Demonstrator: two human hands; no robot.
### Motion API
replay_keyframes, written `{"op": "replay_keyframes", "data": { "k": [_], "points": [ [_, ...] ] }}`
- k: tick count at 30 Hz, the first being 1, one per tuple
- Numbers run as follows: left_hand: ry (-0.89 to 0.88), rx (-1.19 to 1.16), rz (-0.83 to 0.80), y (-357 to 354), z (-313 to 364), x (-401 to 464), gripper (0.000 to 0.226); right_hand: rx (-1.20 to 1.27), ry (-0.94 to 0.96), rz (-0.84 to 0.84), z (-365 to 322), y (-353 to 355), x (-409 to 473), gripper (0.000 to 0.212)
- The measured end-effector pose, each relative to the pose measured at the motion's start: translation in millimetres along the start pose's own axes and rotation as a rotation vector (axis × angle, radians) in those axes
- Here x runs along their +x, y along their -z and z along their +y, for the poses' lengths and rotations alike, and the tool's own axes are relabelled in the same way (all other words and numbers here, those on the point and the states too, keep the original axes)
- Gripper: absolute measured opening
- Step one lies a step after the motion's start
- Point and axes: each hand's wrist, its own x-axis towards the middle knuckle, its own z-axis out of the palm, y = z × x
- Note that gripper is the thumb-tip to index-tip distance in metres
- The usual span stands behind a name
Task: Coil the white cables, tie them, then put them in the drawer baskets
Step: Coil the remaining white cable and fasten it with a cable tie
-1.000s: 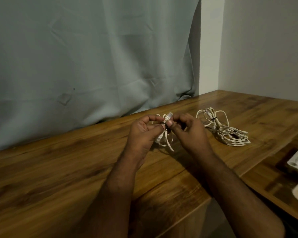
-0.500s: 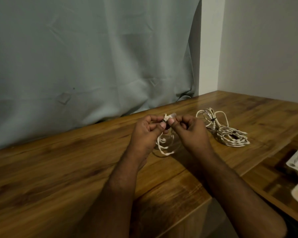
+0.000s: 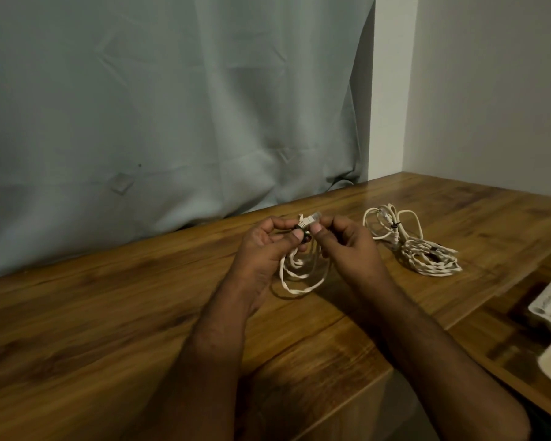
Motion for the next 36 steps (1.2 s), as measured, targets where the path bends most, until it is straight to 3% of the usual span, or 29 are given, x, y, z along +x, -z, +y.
{"op": "replay_keyframes", "data": {
  "k": [4,7,14,18,21,29,36],
  "points": [
    [-0.019,0.082,0.013,3,-1,-3,0.024,-0.054,-0.098,-0.069,0,2,-1,0.011],
    [-0.067,0.138,0.011,1,0,-3,0.025,-0.074,-0.101,-0.029,0,3,-1,0.010],
    [-0.045,0.071,0.010,-9,4,-4,0.024,-0.596,0.195,0.306,-8,-1,-4,0.011],
    [-0.041,0.009,0.027,-9,6,-5,0.022,-0.885,0.469,0.337,-12,-4,-8,0.016],
    [-0.038,-0.005,0.036,-7,6,-5,0.020,-1.012,0.540,0.295,-12,-8,-9,0.026],
    [-0.015,-0.013,0.010,-5,9,-9,0.023,-1.019,0.480,0.233,-8,-11,-7,0.019],
    [-0.037,0.011,0.019,-9,11,-5,0.024,-1.000,0.295,0.339,-7,-7,-4,0.036]
  ]
}}
